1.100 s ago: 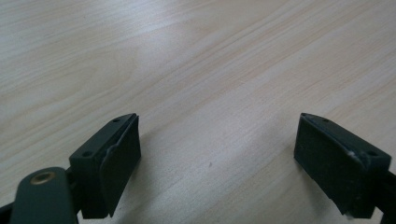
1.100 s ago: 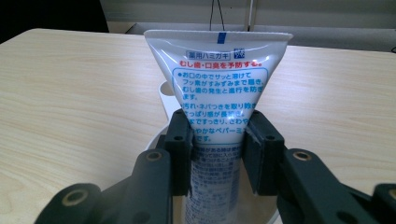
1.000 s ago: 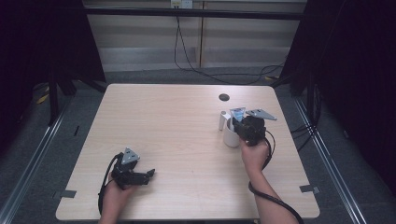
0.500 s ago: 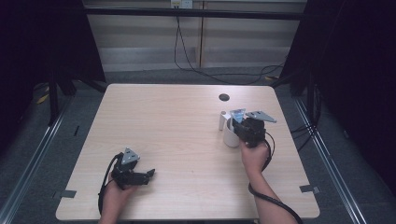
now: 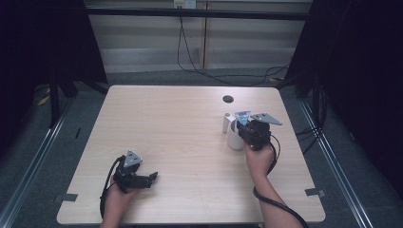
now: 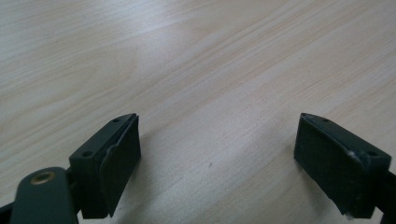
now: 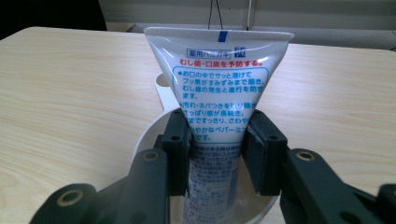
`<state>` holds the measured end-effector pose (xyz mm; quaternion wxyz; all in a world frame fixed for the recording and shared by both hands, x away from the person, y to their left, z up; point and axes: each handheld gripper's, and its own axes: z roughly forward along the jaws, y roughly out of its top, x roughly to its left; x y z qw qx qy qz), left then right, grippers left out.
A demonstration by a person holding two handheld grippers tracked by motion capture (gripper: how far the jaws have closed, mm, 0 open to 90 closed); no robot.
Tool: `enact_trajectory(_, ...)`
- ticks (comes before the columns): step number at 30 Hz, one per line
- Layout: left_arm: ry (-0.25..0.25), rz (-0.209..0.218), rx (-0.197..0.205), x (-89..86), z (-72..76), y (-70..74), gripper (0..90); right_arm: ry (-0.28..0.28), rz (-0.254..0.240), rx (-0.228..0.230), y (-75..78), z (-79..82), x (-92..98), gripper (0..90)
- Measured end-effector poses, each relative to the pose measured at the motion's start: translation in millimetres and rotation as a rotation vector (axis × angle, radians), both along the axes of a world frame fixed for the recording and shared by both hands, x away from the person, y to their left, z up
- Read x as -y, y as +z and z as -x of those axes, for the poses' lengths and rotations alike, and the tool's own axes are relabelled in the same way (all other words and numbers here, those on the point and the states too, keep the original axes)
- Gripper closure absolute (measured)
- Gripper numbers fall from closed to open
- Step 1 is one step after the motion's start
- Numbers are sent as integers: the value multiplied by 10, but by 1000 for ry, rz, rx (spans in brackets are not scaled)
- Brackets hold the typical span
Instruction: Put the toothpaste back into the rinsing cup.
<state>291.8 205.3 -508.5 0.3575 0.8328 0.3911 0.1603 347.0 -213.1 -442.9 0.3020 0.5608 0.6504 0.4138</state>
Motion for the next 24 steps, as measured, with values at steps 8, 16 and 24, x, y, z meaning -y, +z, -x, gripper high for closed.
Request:
enact_trajectory(8, 0, 0, 0, 0, 0, 0, 144, 0, 2, 5, 10, 5, 2, 612)
enact_trajectory(16, 0, 0, 0, 0, 0, 0, 144, 1, 4, 12, 34, 4, 25, 532)
enact_trajectory(24, 0, 0, -1, 0, 0, 0, 144, 4, 1, 17, 51, 3, 49, 426)
